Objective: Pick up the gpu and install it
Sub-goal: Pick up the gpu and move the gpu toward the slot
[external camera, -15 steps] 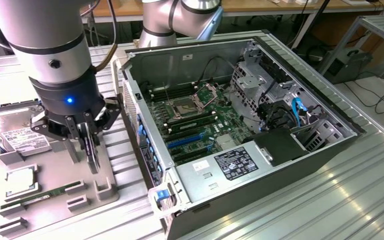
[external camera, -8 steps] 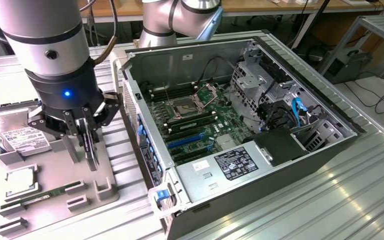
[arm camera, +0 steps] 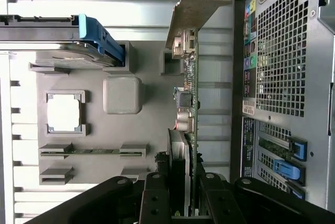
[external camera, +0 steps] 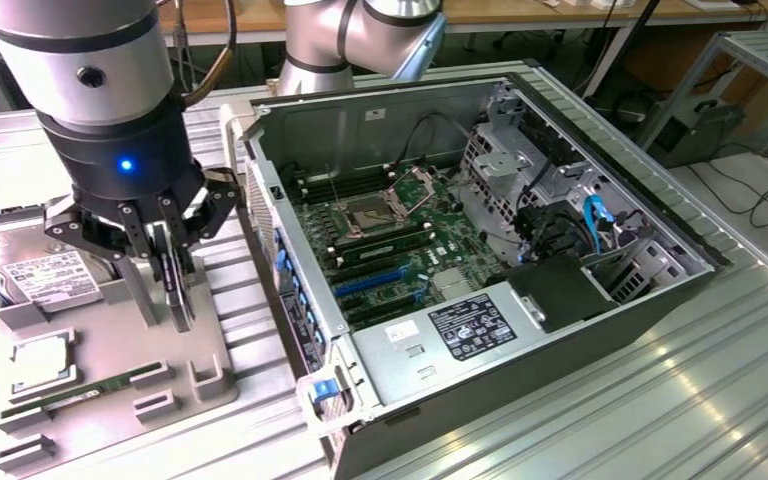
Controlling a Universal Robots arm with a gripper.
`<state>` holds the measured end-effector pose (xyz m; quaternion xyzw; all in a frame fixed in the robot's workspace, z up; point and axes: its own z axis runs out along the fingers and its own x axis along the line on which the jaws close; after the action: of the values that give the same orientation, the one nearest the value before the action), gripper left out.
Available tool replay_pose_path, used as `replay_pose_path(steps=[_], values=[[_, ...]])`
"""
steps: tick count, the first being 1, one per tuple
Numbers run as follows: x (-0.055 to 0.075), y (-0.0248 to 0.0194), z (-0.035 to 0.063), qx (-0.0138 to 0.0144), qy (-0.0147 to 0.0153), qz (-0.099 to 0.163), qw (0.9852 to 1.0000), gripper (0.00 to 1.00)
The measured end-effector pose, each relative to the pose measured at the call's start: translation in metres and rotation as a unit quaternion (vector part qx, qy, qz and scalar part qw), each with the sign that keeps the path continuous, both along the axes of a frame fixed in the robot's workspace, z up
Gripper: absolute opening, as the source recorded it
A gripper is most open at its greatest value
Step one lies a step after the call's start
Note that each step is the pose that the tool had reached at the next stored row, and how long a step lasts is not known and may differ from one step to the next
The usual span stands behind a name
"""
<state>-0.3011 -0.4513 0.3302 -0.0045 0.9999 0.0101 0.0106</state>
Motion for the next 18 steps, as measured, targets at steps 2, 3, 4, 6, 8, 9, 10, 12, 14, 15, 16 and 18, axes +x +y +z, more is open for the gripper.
replay_pose_path(steps=[2,3,4,6,8,9,10,12,14,15,16,18], values=[[0.000,0.0000,0.0045,0.0000,0.0000,0.000,1.0000,0.27],[0.000,0.0000,0.0065,0.0000,0.0000,0.000,1.0000,0.27],[0.000,0.0000,0.0087,0.0000,0.0000,0.000,1.0000,0.27],[0.000,0.0000,0.0136,0.0000,0.0000,0.000,1.0000,0.27],[0.000,0.0000,0.0183,0.0000,0.0000,0.000,1.0000,0.27],[0.000,0.0000,0.0202,0.0000,0.0000,0.000,1.0000,0.27],[0.000,0.0000,0.0224,0.0000,0.0000,0.000,1.0000,0.27],[0.000,0.0003,0.0280,-0.0004,0.0000,0.000,1.0000,0.27],[0.000,0.0003,0.0323,-0.0005,0.0000,0.000,1.0000,0.27],[0.000,0.0003,0.0344,-0.0005,0.0000,0.000,1.0000,0.27],[0.000,0.0003,0.0364,-0.0005,0.0000,0.000,1.0000,0.27],[0.000,0.0003,0.0409,-0.0005,0.0000,0.000,1.0000,0.27]])
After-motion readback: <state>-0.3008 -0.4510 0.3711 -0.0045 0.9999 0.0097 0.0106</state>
